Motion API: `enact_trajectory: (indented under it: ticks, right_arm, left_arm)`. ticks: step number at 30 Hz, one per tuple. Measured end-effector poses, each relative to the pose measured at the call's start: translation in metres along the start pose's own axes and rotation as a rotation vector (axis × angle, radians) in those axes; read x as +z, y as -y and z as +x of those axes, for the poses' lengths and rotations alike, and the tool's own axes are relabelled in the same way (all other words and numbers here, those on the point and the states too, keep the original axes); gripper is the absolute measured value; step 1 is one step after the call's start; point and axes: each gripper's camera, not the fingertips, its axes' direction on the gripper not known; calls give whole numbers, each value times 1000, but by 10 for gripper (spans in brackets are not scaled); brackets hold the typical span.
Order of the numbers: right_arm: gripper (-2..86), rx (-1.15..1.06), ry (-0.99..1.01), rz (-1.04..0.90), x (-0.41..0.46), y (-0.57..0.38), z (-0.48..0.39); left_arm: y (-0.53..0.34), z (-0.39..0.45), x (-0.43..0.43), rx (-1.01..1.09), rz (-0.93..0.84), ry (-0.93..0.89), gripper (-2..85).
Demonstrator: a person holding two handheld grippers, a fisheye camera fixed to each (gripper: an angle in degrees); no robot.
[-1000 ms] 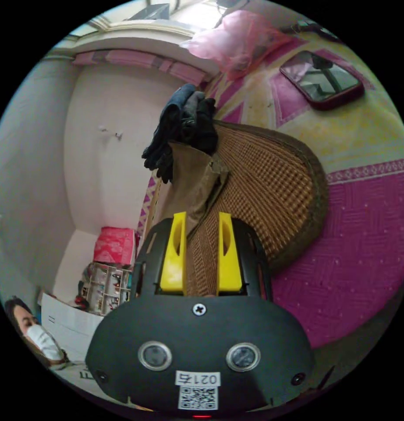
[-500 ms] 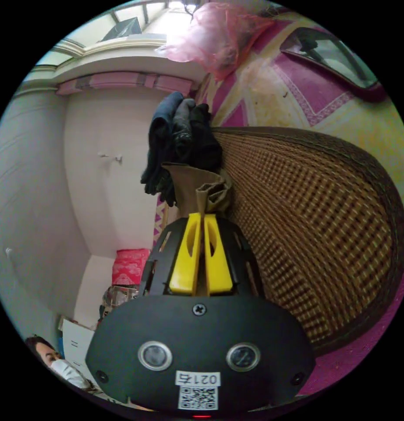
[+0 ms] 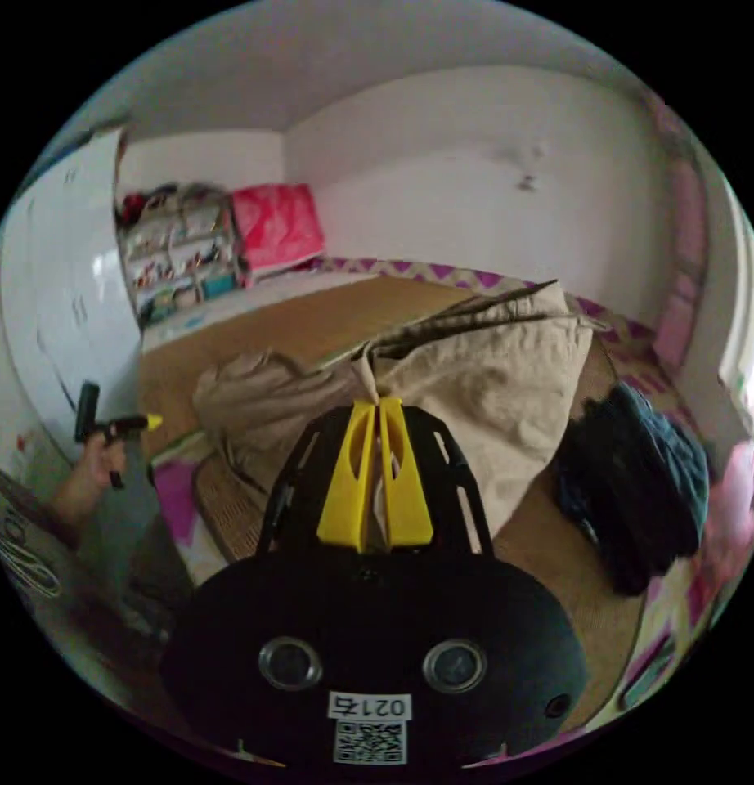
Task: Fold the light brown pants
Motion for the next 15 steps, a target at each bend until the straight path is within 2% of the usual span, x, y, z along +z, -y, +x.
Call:
enact_trajectory:
  ticks: [2, 7, 12, 15]
  right_arm:
    - [-8, -170, 0, -140, 74, -9, -81]
    - [-9, -267, -18, -384, 198, -69, -159]
    - [-5, -214, -16, -278, 182, -83, -179]
    - [6, -306, 15, -440, 214, -106, -204]
  left_arm:
    - [-4, -4, -4, -17, 8, -22, -9]
    - [-13, -10, -12, -26, 2, -27, -9]
    - [-13, -10, -17, 18, -27, 6, -10]
    - [-7, -13, -14, 25, -12, 3, -9]
